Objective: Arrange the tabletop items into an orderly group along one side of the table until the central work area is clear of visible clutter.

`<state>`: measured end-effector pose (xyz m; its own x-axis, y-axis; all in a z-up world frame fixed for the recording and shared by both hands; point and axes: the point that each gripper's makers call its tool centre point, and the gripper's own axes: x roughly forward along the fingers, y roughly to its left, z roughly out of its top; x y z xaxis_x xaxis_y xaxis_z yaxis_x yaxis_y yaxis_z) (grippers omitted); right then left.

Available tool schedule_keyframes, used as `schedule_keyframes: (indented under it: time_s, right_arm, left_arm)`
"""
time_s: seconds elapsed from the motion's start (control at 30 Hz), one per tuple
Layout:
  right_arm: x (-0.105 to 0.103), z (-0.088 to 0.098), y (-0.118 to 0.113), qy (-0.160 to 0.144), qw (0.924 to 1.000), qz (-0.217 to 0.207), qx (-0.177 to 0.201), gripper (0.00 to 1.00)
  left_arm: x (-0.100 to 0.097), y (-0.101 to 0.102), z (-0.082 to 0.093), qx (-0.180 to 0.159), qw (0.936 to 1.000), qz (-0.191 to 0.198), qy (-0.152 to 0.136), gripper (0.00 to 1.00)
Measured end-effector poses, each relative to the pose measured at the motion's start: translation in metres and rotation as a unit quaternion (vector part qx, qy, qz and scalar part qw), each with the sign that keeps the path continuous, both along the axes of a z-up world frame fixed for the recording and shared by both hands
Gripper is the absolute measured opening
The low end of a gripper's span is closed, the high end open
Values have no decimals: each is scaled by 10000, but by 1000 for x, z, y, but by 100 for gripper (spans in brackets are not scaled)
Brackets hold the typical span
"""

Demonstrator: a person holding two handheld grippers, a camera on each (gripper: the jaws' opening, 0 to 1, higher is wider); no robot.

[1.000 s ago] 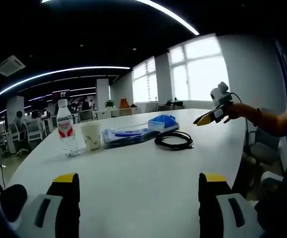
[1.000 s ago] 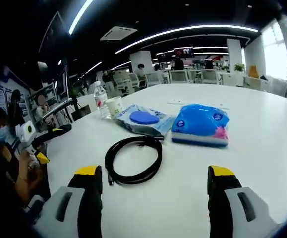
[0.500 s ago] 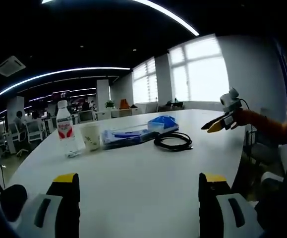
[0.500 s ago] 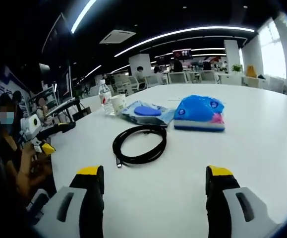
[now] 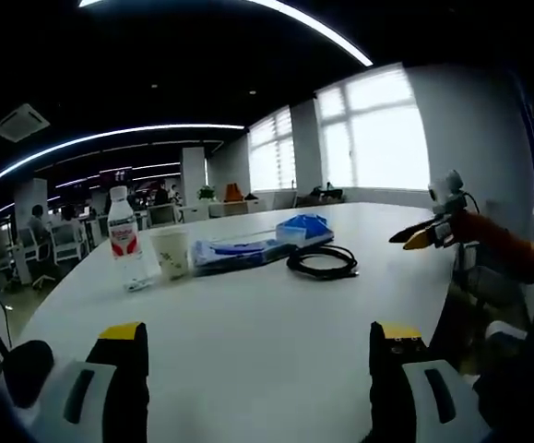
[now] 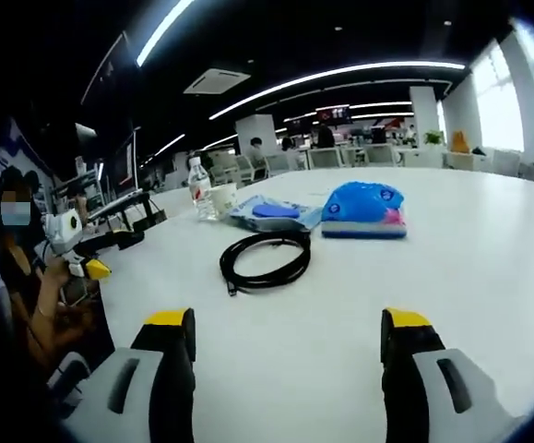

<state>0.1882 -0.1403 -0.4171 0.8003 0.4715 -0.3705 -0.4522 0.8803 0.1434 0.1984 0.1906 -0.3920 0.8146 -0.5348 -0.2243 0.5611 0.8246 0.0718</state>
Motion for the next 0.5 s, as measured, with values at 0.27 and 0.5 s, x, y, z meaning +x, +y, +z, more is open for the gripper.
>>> schedule_keyframes:
  time_s: [0.27,0.5]
  right_arm:
    - [-19,16,-7,-109,9998,21,-173,81]
    - [-30,29,-8,-149,9997,21,-209,81]
  left_arm:
    - [-1,10,14,35,9997,175,-135,100]
    - [-2,15,12,141,9995,290,0,100]
